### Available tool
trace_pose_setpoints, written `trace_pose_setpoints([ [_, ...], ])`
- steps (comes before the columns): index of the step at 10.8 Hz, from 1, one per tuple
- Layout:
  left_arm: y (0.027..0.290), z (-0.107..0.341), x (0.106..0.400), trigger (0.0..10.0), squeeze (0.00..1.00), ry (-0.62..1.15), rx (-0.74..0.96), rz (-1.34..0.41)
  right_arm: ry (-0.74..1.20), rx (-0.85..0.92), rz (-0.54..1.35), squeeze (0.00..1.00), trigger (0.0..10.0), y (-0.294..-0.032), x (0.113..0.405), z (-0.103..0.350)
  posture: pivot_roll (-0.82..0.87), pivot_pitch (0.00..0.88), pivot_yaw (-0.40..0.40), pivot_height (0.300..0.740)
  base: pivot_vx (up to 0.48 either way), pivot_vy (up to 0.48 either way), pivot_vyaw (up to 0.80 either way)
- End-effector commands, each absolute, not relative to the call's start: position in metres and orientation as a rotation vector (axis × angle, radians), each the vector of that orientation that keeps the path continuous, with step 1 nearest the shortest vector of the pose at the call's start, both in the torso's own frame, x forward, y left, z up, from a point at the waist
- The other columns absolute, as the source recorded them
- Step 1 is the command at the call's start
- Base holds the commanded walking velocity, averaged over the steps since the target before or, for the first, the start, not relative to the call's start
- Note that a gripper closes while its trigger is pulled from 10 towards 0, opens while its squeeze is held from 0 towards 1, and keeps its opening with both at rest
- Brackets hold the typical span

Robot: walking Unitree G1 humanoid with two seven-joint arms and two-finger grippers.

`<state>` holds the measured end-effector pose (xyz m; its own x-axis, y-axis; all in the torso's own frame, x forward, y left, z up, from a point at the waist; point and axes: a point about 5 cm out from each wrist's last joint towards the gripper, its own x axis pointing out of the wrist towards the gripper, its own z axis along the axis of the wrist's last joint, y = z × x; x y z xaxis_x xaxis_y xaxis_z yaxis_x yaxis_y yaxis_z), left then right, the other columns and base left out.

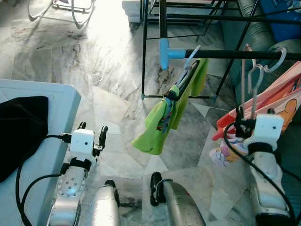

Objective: Hang hanger

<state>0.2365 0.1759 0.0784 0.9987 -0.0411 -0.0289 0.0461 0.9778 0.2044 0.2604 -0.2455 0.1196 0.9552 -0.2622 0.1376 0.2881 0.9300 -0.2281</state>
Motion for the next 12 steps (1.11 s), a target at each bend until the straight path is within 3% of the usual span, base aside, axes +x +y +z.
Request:
trace_pose_setpoints([
  [1, 0.181, 0.072, 0.234, 10.0, 0.0, 0.047, 0.215, -0.02, -0.094, -0.253, -0.308, 1.0, 10.0, -0.251, 0.257, 0.117, 0.03, 0.229, -0.057, 0.74, 0.0, 0.0, 0.0],
  [12, 0.182, 0.072, 0.238, 10.0, 0.0, 0.027, 0.201, -0.002, -0.1, -0.231, -0.249, 1.0, 10.0, -0.239, 0.266, 0.116, 0.03, 0.218, -0.057, 0.74, 0.0, -0.233, 0.0],
])
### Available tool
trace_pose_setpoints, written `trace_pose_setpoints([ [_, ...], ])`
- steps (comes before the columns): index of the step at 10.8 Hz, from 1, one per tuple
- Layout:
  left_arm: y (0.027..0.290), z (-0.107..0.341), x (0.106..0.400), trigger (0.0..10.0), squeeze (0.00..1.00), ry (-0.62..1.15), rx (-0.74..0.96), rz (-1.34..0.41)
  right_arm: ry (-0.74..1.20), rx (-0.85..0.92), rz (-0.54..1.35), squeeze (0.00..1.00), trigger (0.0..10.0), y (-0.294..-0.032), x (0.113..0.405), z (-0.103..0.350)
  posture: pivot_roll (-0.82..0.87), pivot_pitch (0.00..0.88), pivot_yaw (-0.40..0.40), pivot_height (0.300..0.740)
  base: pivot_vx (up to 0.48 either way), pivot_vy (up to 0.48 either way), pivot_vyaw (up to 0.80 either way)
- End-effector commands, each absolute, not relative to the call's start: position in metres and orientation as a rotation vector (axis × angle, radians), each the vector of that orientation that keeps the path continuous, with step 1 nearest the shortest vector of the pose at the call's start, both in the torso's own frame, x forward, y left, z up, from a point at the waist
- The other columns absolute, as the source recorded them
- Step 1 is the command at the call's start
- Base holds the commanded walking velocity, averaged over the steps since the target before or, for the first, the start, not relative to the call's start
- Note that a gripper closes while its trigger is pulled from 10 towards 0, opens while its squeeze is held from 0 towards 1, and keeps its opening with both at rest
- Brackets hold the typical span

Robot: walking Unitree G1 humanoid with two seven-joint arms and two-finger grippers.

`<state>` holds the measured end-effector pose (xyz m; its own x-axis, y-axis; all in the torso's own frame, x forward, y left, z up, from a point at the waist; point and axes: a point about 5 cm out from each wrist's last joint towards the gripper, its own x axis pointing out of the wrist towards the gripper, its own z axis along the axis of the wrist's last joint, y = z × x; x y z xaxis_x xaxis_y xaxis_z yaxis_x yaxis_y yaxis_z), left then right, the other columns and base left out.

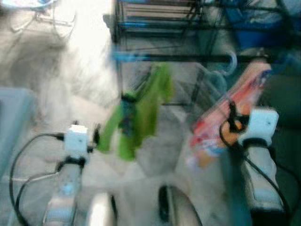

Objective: Hang hanger

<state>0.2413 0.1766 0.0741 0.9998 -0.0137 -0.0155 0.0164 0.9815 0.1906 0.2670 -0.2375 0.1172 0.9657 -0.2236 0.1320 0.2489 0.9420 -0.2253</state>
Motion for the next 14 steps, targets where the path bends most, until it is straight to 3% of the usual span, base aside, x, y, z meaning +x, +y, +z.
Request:
trace_pose_setpoints([
  [1, 0.182, 0.071, 0.238, 10.0, 0.0, 0.029, 0.21, -0.003, -0.098, -0.223, -0.232, 1.0, 10.0, -0.236, 0.265, 0.115, 0.03, 0.218, -0.057, 0.74, 0.0, 0.0, 0.0],
  [9, 0.186, 0.07, 0.24, 10.0, 0.0, 0.027, 0.21, 0.016, -0.137, -0.183, -0.046, 1.0, 10.0, -0.21, 0.261, 0.116, 0.03, 0.208, -0.056, 0.74, 0.0, 0.0, 0.0],
  [14, 0.182, 0.068, 0.242, 10.0, 0.0, 0.03, 0.21, 0.004, -0.136, -0.263, -0.13, 1.0, 10.0, -0.223, 0.266, 0.117, 0.03, 0.208, -0.056, 0.74, 0.0, 0.0, 0.0],
])
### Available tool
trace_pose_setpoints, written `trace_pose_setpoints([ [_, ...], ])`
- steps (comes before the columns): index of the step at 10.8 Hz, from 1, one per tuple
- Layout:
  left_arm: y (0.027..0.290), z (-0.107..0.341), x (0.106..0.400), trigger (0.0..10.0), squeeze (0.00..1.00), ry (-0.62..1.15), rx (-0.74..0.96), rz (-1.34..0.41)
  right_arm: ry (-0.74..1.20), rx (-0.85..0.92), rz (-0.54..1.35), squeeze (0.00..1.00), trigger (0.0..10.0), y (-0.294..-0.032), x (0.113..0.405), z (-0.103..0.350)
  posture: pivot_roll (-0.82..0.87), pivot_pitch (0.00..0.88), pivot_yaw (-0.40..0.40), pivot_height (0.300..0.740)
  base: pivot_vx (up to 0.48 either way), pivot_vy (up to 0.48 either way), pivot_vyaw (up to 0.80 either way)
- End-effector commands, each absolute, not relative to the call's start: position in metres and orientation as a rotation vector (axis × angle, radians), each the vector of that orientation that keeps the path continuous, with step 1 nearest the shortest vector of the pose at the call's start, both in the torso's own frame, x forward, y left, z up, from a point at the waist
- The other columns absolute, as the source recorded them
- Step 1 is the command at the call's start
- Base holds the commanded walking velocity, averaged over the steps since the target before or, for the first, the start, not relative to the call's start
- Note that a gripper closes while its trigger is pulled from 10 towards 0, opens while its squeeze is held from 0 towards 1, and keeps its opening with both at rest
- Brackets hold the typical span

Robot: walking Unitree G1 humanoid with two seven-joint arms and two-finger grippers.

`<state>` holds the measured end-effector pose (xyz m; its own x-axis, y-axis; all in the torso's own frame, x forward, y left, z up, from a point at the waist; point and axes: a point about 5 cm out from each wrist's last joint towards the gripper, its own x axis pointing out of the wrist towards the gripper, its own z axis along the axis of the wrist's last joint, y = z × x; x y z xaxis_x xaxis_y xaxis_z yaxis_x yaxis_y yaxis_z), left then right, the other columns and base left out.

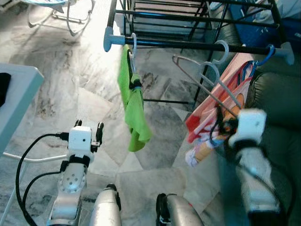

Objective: Hang hanger

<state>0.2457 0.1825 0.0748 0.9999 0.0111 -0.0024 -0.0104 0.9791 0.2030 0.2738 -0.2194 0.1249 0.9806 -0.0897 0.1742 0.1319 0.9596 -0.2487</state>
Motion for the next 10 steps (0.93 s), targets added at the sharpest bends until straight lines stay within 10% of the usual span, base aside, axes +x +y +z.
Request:
trace_pose_setpoints([
  [1, 0.182, 0.067, 0.241, 10.0, 0.0, 0.037, 0.21, 0.005, -0.116, -0.259, -0.142, 1.0, 10.0, -0.229, 0.276, 0.118, 0.03, 0.21, -0.057, 0.74, 0.0, 0.0, 0.0],
  [10, 0.182, 0.065, 0.233, 10.0, 0.0, 0.066, 0.232, -0.026, 0.138, -0.072, 0.073, 1.0, 10.0, -0.223, 0.312, 0.084, 0.05, 0.238, -0.046, 0.74, 0.0, 0.0, 0.0],
])
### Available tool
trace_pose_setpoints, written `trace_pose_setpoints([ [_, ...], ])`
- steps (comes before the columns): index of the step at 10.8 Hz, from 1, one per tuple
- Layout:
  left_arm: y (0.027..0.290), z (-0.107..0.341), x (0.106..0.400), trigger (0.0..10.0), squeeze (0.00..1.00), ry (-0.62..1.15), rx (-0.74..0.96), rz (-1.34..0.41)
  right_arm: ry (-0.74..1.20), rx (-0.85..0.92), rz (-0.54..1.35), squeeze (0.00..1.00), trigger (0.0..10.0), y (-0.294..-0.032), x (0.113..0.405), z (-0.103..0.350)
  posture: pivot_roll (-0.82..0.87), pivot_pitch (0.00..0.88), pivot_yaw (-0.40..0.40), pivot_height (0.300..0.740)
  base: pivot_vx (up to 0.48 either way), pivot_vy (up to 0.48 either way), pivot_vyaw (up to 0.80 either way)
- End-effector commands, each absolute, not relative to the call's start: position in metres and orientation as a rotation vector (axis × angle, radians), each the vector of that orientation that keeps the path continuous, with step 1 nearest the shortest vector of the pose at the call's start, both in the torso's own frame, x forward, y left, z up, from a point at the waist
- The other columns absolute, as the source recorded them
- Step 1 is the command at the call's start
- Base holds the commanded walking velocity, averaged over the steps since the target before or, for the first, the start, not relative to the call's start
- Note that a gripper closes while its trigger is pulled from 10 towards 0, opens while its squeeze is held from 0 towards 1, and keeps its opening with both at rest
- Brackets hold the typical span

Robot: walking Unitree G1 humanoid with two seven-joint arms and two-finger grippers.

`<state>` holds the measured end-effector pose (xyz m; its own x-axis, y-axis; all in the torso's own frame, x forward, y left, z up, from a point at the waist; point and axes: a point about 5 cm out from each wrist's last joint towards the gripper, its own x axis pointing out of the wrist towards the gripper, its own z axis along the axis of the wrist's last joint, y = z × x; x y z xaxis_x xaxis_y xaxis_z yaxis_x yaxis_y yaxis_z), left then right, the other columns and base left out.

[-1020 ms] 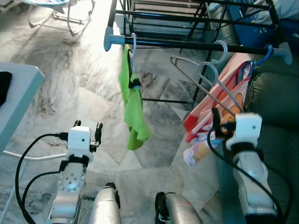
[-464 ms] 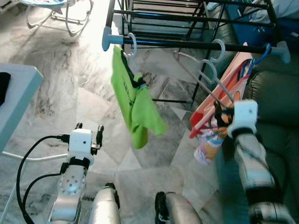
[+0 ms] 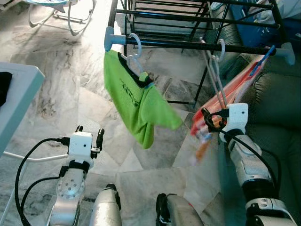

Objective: Hang hanger

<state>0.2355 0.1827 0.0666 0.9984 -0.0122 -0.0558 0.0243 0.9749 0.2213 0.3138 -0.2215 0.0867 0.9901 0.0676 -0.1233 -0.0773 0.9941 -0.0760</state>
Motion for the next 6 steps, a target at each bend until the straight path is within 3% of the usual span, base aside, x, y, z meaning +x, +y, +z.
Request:
trace_pose_setpoints([
  [1, 0.182, 0.066, 0.235, 10.0, 0.0, 0.064, 0.23, -0.029, 0.058, -0.144, 0.075, 1.0, 10.0, -0.225, 0.307, 0.094, 0.05, 0.238, -0.044, 0.74, 0.0, 0.0, 0.0],
  [4, 0.18, 0.066, 0.236, 10.0, 0.0, 0.066, 0.229, -0.035, -0.063, -0.11, 0.113, 1.0, 10.0, -0.211, 0.289, 0.108, 0.04, 0.237, -0.047, 0.74, 0.0, 0.0, 0.0],
  [6, 0.179, 0.065, 0.237, 10.0, 0.0, 0.067, 0.226, -0.039, -0.03, -0.024, 0.287, 1.0, 10.0, -0.187, 0.278, 0.106, 0.03, 0.234, -0.048, 0.74, 0.0, 0.0, 0.0],
])
